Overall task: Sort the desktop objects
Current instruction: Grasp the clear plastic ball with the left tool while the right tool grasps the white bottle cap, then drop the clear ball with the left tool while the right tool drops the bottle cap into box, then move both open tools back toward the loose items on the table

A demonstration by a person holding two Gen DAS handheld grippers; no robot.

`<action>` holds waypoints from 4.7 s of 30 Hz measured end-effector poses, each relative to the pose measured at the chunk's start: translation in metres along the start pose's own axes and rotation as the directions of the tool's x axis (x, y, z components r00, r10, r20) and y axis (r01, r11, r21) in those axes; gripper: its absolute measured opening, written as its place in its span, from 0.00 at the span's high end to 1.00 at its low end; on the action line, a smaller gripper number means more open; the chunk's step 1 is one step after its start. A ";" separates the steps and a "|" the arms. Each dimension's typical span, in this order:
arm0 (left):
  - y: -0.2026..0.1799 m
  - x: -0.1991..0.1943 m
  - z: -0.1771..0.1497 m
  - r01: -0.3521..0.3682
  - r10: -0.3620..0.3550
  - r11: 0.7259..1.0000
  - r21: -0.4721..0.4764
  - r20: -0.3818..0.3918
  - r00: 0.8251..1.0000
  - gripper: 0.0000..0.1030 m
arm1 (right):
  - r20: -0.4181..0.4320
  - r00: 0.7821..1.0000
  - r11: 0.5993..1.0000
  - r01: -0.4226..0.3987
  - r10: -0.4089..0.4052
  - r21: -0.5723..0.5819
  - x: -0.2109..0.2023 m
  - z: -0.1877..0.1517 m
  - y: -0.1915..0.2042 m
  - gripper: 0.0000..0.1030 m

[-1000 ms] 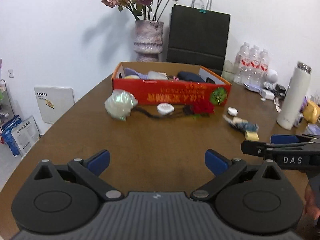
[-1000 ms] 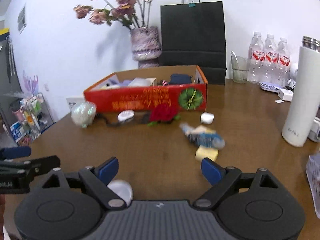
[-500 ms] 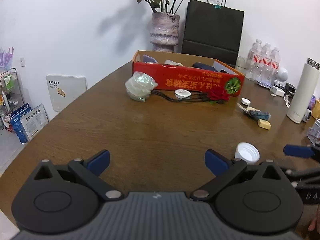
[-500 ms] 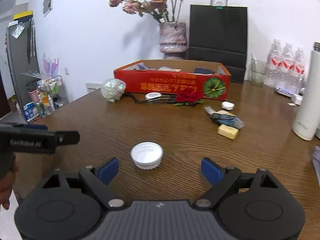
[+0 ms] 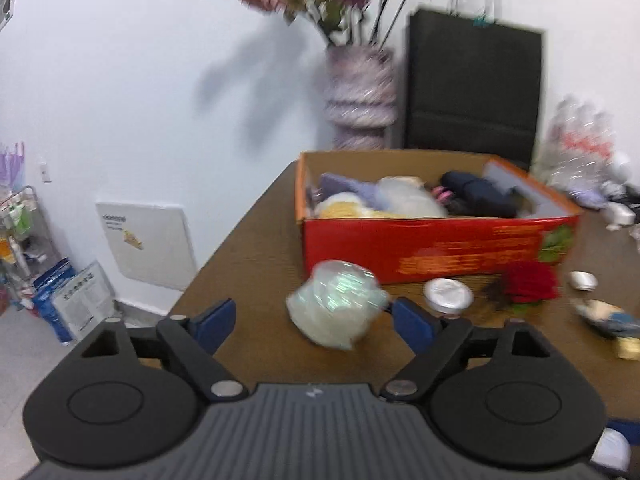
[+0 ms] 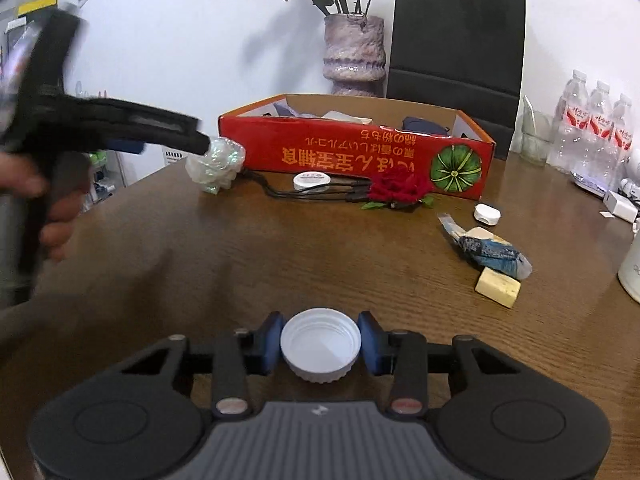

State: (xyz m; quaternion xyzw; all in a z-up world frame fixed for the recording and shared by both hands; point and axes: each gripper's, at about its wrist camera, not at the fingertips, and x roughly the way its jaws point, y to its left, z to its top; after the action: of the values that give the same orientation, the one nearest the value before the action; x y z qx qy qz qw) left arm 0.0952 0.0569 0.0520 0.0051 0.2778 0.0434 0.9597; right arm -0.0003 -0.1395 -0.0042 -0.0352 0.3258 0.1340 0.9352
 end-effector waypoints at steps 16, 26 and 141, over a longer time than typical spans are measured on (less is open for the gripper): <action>-0.005 0.013 -0.003 0.059 -0.067 0.989 -0.136 -0.050 0.997 0.61 | 0.029 1.000 1.000 0.003 -0.003 0.026 0.017 0.009 -0.016 0.62; 0.001 -0.072 -0.044 0.105 -0.114 0.979 -0.172 -0.043 0.993 0.61 | 0.083 0.996 0.999 0.026 -0.029 0.042 0.001 0.007 -0.015 0.62; -0.048 -0.108 -0.099 0.066 -0.066 0.998 0.012 -0.006 0.998 0.00 | 0.010 0.995 0.992 0.095 -0.096 0.083 -0.045 -0.029 -0.045 0.17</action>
State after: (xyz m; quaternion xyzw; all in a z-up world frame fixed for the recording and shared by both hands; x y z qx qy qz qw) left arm -0.0445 -0.0013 0.0240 0.0017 0.2806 0.0099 0.9598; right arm -0.0391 -0.1974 -0.0001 -0.0115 0.3224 0.0757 0.9435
